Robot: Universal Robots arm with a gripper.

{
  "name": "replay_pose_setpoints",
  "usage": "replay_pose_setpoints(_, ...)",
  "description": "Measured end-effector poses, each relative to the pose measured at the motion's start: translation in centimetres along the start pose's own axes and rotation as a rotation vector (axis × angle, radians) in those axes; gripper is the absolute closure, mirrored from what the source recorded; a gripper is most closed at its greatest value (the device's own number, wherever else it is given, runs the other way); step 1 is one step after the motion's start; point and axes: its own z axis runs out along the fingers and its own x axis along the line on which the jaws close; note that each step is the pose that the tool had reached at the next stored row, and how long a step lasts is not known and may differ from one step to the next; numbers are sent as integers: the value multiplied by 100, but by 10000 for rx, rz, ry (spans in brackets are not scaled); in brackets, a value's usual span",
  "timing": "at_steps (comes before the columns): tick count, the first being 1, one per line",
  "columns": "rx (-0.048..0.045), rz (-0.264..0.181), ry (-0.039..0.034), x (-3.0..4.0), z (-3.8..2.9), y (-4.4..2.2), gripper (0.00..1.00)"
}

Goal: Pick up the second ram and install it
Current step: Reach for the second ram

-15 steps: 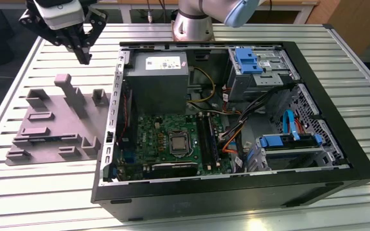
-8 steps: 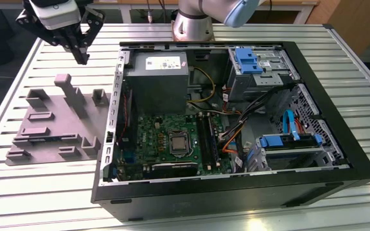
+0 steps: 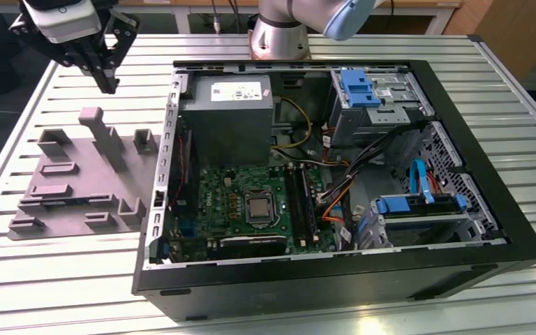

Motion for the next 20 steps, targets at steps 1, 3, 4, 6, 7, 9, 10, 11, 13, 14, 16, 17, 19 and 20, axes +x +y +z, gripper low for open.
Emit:
replay_pose_setpoints(1,0,0,0,18,0,-1,89)
replay_pose_setpoints(3,0,0,0,53,-2,-4,89)
replay_pose_setpoints(4,0,-1,0,71,-2,-5,89)
replay_pose_setpoints(6,0,-1,0,107,-3,-8,89)
replay_pose_setpoints(7,1,-1,1,125,-4,-10,89)
replay_pose_setpoints(9,0,-1,1,161,-4,-14,89)
replay_pose_setpoints(10,0,-1,0,176,-4,-20,89)
replay_pose_setpoints(11,0,-1,0,194,-4,-29,89)
replay_pose_setpoints(13,-1,-1,0,231,-5,-47,89)
replay_pose_setpoints(14,0,-1,1,254,-5,-52,89)
replay_pose_setpoints(16,1,0,1,305,-7,-60,89)
replay_pose_setpoints(17,1,0,1,330,-7,-66,89)
replay_pose_setpoints(19,0,0,0,377,-7,-88,89)
replay_pose_setpoints(20,0,-1,0,398,-8,-102,89)
